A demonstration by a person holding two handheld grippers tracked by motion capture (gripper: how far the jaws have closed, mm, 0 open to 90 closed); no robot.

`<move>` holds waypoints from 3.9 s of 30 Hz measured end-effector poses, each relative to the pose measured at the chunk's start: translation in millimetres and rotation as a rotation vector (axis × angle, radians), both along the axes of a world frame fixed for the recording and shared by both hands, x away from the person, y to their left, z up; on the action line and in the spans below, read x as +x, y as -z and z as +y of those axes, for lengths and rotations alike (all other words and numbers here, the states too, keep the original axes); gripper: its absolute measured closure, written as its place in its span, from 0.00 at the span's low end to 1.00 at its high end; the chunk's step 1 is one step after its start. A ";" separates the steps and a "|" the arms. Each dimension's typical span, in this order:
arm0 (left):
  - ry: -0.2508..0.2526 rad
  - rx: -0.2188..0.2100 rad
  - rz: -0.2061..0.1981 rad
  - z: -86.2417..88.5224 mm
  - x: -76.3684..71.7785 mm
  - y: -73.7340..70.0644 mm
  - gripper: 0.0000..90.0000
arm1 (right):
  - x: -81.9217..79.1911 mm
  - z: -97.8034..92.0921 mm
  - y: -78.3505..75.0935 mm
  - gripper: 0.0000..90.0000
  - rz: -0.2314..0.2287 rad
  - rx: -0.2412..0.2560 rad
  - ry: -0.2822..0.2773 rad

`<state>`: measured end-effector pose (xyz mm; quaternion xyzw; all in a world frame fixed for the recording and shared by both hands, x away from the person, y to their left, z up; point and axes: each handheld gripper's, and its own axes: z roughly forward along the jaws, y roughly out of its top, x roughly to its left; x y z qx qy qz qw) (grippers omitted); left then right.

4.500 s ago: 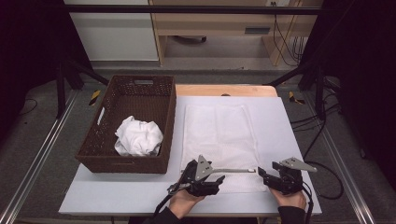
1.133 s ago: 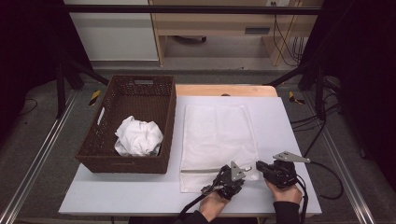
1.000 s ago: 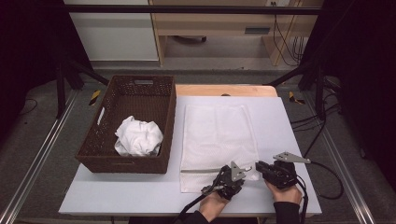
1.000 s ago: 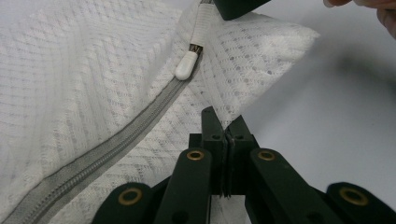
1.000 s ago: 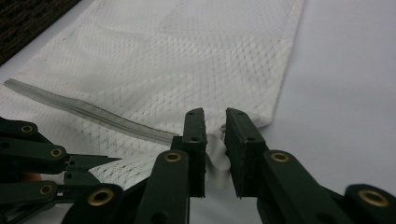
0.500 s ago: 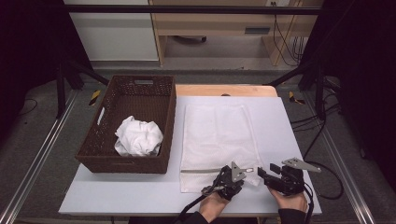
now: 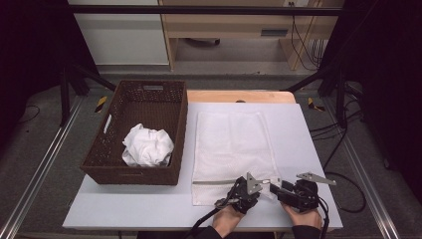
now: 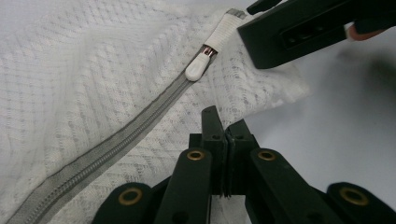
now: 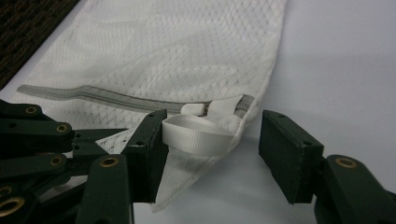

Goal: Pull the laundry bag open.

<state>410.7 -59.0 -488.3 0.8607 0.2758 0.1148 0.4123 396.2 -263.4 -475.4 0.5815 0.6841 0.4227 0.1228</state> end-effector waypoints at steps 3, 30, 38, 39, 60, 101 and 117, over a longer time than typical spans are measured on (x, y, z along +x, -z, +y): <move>0.000 0.002 -0.002 0.0 -0.2 0.0 0.98 | 3.6 2.0 1.0 0.51 0.006 0.005 -0.005; -0.003 0.009 -0.014 -0.5 -1.8 -0.1 0.97 | 5.8 -0.8 -4.2 0.86 0.010 0.076 -0.064; 0.003 0.005 -0.015 -0.2 -1.7 -0.2 0.96 | 7.0 1.3 -8.8 0.96 -0.007 0.068 -0.071; 0.004 0.004 -0.015 -0.2 -1.8 -0.2 0.96 | 6.3 1.2 -10.0 0.96 -0.008 0.066 -0.072; 0.019 -0.094 -0.063 42.2 -8.3 -32.6 0.49 | 3.3 2.4 -23.2 0.97 -0.069 0.022 -0.124; -0.033 0.008 -0.224 6.0 29.3 -19.3 0.55 | 5.8 15.7 -34.0 0.97 -0.101 -0.020 -0.205; 0.019 -0.007 -0.231 3.4 24.2 -21.4 0.79 | 6.2 15.9 -35.2 0.97 -0.106 -0.020 -0.210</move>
